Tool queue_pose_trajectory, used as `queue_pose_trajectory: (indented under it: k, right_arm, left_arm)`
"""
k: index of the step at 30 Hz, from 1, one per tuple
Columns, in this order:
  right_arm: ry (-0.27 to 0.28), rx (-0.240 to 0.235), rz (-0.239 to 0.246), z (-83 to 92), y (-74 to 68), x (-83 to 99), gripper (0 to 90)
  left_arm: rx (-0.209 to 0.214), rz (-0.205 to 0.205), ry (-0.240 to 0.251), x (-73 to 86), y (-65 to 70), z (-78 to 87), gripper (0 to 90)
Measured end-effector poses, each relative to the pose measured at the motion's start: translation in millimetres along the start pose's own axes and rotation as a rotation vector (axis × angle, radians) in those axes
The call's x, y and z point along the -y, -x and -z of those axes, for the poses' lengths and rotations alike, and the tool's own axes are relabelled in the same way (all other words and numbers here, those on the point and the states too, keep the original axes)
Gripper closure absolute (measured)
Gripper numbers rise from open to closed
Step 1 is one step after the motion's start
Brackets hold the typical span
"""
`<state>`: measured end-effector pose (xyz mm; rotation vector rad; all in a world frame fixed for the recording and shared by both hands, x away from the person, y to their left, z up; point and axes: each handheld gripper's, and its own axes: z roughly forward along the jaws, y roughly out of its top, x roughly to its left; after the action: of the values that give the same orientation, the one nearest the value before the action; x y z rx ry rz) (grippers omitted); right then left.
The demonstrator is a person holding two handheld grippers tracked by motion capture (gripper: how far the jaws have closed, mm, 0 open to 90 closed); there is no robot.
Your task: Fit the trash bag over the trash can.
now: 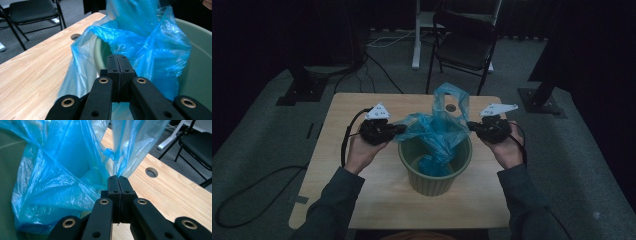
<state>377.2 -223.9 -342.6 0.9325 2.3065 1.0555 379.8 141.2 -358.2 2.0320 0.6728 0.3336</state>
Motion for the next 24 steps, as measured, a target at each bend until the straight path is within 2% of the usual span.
queue_pose_trajectory:
  k: [4, 9, 11, 14, 16, 24]
  right_arm:
    - [-0.008, -0.001, -0.030, 2.2, 3.0, 4.8, 89.3]
    - [-0.010, -0.017, -0.041, 3.7, 2.7, 6.7, 88.0]
    - [-0.006, -0.017, -0.038, 4.5, 2.1, 6.4, 84.6]
    - [0.013, -0.013, -0.034, 6.7, 2.6, 5.8, 79.3]
    - [0.048, -0.012, -0.030, 12.4, 3.5, 4.5, 73.3]
    - [0.120, -0.014, -0.026, 26.0, 5.7, -0.1, 67.1]
  left_arm:
    - [-0.008, 0.019, 0.003, 3.8, -4.3, 3.5, 89.9]
    - [-0.013, 0.021, -0.002, 5.6, -4.4, 3.3, 89.9]
    - [-0.016, 0.018, -0.003, 5.1, -3.3, 2.7, 89.8]
    - [-0.020, 0.016, -0.003, 4.1, -2.6, 2.5, 89.9]
    - [-0.023, 0.018, 0.001, 3.2, -2.6, 2.4, 89.8]
    - [-0.024, 0.015, 0.005, 0.2, -2.0, 1.3, 89.8]
